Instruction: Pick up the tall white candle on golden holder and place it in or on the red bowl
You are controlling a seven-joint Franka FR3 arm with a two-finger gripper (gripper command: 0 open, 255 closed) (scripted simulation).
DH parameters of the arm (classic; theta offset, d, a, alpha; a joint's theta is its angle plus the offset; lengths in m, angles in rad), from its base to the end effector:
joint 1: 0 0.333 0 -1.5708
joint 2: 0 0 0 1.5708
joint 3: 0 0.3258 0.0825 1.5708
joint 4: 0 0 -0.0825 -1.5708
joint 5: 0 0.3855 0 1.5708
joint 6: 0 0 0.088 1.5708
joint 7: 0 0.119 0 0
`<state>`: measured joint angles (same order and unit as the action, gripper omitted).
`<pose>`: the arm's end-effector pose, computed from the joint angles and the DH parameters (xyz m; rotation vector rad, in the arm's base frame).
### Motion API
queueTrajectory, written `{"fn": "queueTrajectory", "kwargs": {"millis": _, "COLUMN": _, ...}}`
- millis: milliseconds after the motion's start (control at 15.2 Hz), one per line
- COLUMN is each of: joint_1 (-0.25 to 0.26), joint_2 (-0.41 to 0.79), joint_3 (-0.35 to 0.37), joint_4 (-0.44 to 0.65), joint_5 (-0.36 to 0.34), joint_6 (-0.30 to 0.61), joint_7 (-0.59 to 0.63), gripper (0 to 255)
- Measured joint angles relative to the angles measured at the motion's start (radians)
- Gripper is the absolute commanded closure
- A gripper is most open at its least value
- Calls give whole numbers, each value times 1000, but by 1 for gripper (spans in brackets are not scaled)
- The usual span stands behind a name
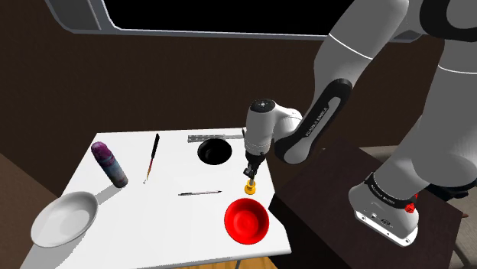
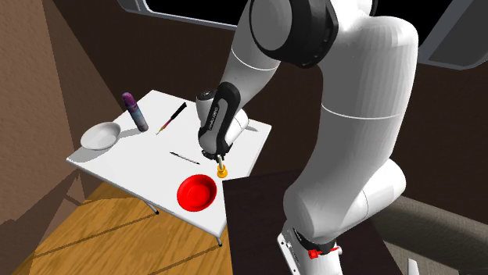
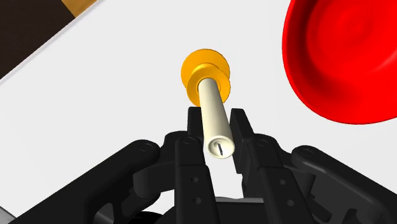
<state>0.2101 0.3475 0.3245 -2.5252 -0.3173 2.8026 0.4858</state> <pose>0.3754 0.2523 0.1462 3.0890 0.5222 -0.0575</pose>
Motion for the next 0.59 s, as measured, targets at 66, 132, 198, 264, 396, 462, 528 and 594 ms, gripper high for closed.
{"fn": "queueTrajectory", "kwargs": {"millis": 66, "joint_1": 0, "joint_2": 0, "joint_3": 0, "joint_4": 0, "joint_5": 0, "joint_6": 0, "joint_7": 0, "gripper": 255}}
{"fn": "queueTrajectory", "kwargs": {"millis": 132, "joint_1": 0, "joint_2": 0, "joint_3": 0, "joint_4": 0, "joint_5": 0, "joint_6": 0, "joint_7": 0, "gripper": 255}}
{"fn": "queueTrajectory", "kwargs": {"millis": 198, "joint_1": 0, "joint_2": 0, "joint_3": 0, "joint_4": 0, "joint_5": 0, "joint_6": 0, "joint_7": 0, "gripper": 255}}
{"fn": "queueTrajectory", "kwargs": {"millis": 264, "joint_1": 0, "joint_2": 0, "joint_3": 0, "joint_4": 0, "joint_5": 0, "joint_6": 0, "joint_7": 0, "gripper": 255}}
{"fn": "queueTrajectory", "kwargs": {"millis": 396, "joint_1": -12, "joint_2": -20, "joint_3": 15, "joint_4": -6, "joint_5": 17, "joint_6": -14, "joint_7": -12, "gripper": 255}}
{"fn": "queueTrajectory", "kwargs": {"millis": 462, "joint_1": -20, "joint_2": -34, "joint_3": 26, "joint_4": -10, "joint_5": 29, "joint_6": -24, "joint_7": -22, "gripper": 255}}
{"fn": "queueTrajectory", "kwargs": {"millis": 528, "joint_1": -28, "joint_2": -49, "joint_3": 38, "joint_4": -11, "joint_5": 44, "joint_6": -36, "joint_7": -33, "gripper": 255}}
{"fn": "queueTrajectory", "kwargs": {"millis": 594, "joint_1": -35, "joint_2": -62, "joint_3": 48, "joint_4": -13, "joint_5": 57, "joint_6": -47, "joint_7": -41, "gripper": 255}}
